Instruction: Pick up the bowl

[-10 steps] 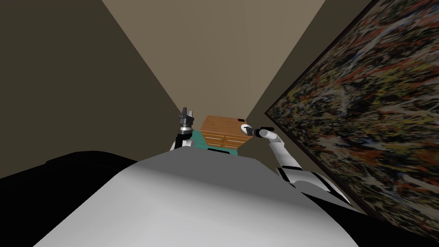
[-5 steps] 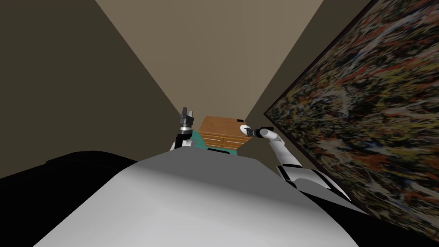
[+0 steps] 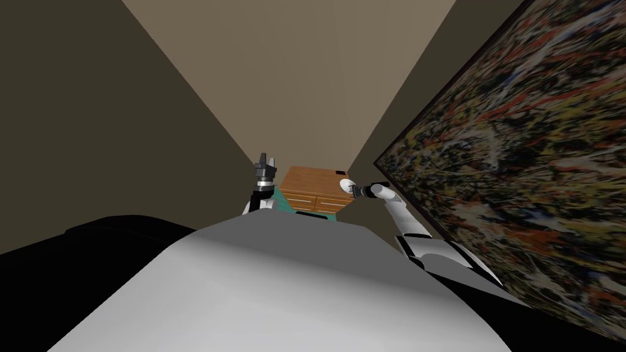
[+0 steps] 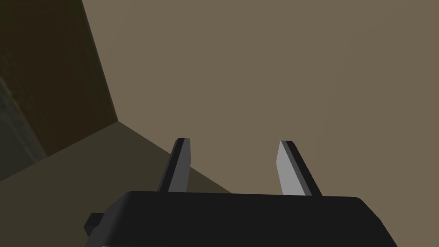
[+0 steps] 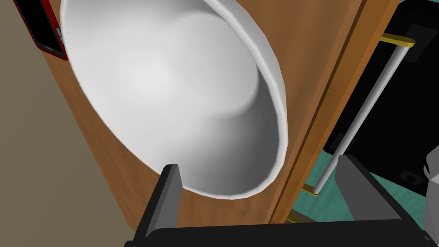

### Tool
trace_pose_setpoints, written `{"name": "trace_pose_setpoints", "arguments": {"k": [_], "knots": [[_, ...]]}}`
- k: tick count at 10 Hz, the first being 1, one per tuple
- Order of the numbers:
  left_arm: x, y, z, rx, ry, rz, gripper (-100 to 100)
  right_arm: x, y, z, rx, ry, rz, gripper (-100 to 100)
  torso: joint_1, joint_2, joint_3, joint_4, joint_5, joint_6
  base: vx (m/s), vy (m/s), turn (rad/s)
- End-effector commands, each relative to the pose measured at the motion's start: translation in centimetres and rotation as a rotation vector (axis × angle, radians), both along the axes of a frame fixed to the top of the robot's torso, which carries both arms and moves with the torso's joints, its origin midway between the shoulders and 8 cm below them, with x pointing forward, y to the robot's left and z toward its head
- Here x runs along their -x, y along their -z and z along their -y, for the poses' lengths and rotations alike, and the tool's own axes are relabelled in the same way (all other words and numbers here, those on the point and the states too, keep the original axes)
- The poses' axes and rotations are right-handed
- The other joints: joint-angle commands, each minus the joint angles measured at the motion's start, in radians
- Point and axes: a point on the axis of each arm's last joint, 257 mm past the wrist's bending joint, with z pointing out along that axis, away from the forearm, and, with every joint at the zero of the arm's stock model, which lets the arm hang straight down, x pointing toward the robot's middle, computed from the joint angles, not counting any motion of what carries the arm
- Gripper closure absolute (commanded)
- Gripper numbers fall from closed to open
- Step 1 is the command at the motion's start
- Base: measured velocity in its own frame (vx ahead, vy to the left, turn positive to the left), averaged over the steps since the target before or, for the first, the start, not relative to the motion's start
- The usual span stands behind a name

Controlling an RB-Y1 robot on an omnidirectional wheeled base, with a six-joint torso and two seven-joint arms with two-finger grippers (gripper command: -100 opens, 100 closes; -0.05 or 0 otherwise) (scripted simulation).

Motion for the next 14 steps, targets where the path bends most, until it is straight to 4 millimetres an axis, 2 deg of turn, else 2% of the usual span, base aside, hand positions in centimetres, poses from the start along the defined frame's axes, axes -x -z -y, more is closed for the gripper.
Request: {"name": "trace_pose_setpoints", "arguments": {"k": [1,2,3,4,5,6,10,11,12,13,14], "knots": [[0.0,0.0,0.0,0.0,0.0,0.0,0,0.0,0.0,0.0,0.0,0.0,0.0,-100,0.0,0.0,0.0,0.0,0.0,0.0,0.023,-0.029,0.0],[0.0,0.0,0.0,0.0,0.0,0.0,0,0.1,0.0,0.0,-0.002,0.004,-0.005,0,0.002,0.002,0.001,0.0,0.0,0.0,0.004,-0.006,0.001],[0.0,0.0,0.0,0.0,0.0,0.0,0,0.4,1.2,-0.1,-0.001,0.002,-0.003,-100,0.004,0.003,0.002,0.001,0.001,0.0,0.046,0.014,-0.01],[0.0,0.0,0.0,0.0,0.0,0.0,0,0.6,1.8,-0.1,-0.001,0.001,-0.003,-100,0.005,0.001,0.001,0.0,0.001,0.0,0.076,0.038,-0.009],[0.0,0.0,0.0,0.0,0.0,0.0,0,0.5,1.4,0.0,-0.003,0.004,-0.006,-100,0.007,-0.001,0.0,0.0,0.001,0.0,0.033,0.019,-0.004],[0.0,0.0,0.0,0.0,0.0,0.0,0,0.5,1.5,0.0,-0.001,0.002,-0.004,100,0.006,0.001,0.0,0.0,0.001,0.0,0.006,0.003,0.001],[0.0,0.0,0.0,0.0,0.0,0.0,0,0.5,1.5,0.0,-0.003,0.003,-0.007,100,0.005,0.004,0.003,0.002,0.002,-0.001,0.0,0.0,-0.001],[0.0,0.0,0.0,0.0,0.0,0.0,0,0.6,1.6,0.0,-0.003,0.004,-0.008,0,0.005,0.004,0.003,0.002,0.002,-0.001,0.0,0.0,0.0],[0.0,0.0,0.0,0.0,0.0,0.0,0,0.1,0.2,0.0,-0.002,0.003,-0.004,100,0.006,0.005,0.003,0.002,0.002,-0.001,-0.05,-0.019,0.018],[0.0,0.0,0.0,0.0,0.0,0.0,0,0.4,0.8,0.0,-0.001,0.001,-0.005,100,0.005,0.008,0.005,0.003,0.003,-0.001,-0.029,-0.015,0.008],[0.0,0.0,0.0,0.0,0.0,0.0,0,0.3,0.6,0.0,-0.002,0.003,-0.006,0,0.005,0.008,0.005,0.003,0.002,-0.001,0.0,0.0,0.0]]}}
